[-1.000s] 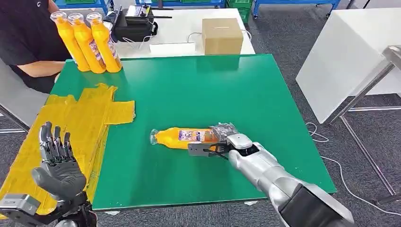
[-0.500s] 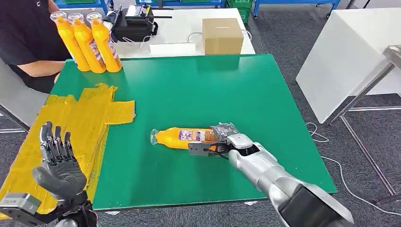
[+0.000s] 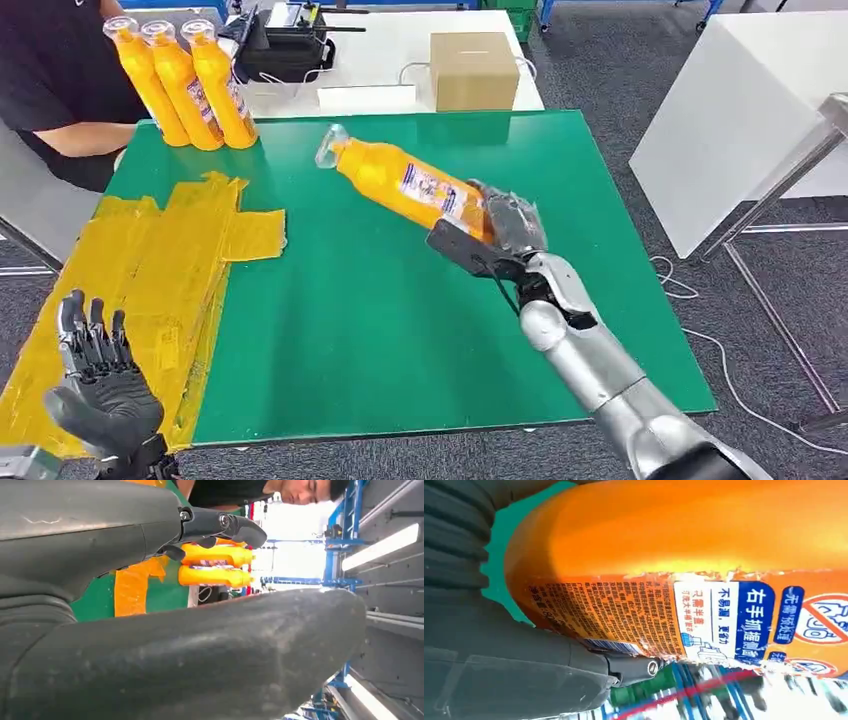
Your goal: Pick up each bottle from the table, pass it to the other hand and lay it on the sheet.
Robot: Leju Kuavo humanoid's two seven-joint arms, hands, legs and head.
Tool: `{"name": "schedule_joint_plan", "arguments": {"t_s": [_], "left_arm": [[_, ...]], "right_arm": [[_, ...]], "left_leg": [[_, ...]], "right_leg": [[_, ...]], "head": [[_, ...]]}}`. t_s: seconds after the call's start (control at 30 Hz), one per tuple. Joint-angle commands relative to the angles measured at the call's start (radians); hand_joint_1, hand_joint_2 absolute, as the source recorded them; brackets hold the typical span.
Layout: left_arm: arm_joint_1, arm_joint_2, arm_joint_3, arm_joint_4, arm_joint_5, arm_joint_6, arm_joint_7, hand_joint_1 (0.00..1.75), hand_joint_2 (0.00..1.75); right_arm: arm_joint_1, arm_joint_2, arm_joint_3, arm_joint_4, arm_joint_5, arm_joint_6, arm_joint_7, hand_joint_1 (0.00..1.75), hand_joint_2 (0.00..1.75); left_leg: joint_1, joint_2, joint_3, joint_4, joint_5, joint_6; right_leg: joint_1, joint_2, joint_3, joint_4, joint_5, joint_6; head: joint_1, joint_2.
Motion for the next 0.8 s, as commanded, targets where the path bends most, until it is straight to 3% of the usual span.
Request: {"name": "schedule_joint_plan", "arguments": {"t_s": [0.03, 0.37, 0.4, 0.57, 0.63, 0.8], "left_arm": [[0.005, -0.029, 0.043, -0.012, -0.015, -0.010, 0.006, 0.00, 0.00], [0.006, -0.030, 0.033, -0.003, 0.028, -0.060, 0.050, 0.00, 0.00], [-0.001, -0.024, 0.024, 0.009, 0.077, -0.100, 0.082, 0.00, 1.75], [0.004, -0.032, 0.028, 0.036, 0.120, -0.139, 0.105, 0.00, 1.75], [-0.012, -0.040, 0.029, 0.056, 0.292, -0.274, 0.158, 0.00, 1.75], [-0.044, -0.055, 0.003, 0.104, 0.341, -0.328, 0.171, 0.00, 1.75]], "right_arm": [[0.029, -0.031, -0.001, -0.170, 0.023, 0.015, -0.009, 1.75, 1.75], [0.015, -0.010, 0.040, -0.162, 0.001, 0.045, -0.014, 1.75, 1.75], [0.009, 0.010, 0.067, -0.153, -0.019, 0.070, -0.029, 1.75, 1.75], [0.019, 0.026, 0.104, -0.127, -0.031, 0.070, -0.045, 1.75, 1.75], [-0.004, 0.075, 0.169, -0.111, -0.097, 0.121, -0.101, 1.75, 1.75], [-0.014, 0.137, 0.281, -0.089, -0.156, 0.131, -0.109, 1.75, 1.75]], "left_leg": [[0.000, 0.001, 0.006, -0.002, -0.003, -0.002], [0.000, 0.002, 0.003, -0.001, -0.002, -0.001], [0.000, 0.001, 0.001, -0.001, -0.001, -0.001], [0.000, 0.005, 0.006, -0.003, -0.002, -0.002], [0.000, 0.002, 0.003, -0.002, -0.001, -0.001], [0.000, 0.006, 0.002, -0.003, -0.001, -0.002]], "right_leg": [[0.000, -0.001, 0.006, -0.001, -0.003, -0.001], [0.000, 0.000, 0.002, 0.000, -0.002, 0.000], [0.000, 0.000, 0.001, 0.000, -0.001, 0.000], [0.000, 0.003, 0.004, -0.001, -0.002, -0.001], [0.000, 0.000, 0.002, -0.001, -0.001, -0.001], [0.000, 0.004, 0.000, -0.001, 0.000, -0.001]], "head": [[0.000, 0.000], [0.000, 0.000], [0.000, 0.000], [0.000, 0.000], [0.000, 0.000], [0.000, 0.000]]}}
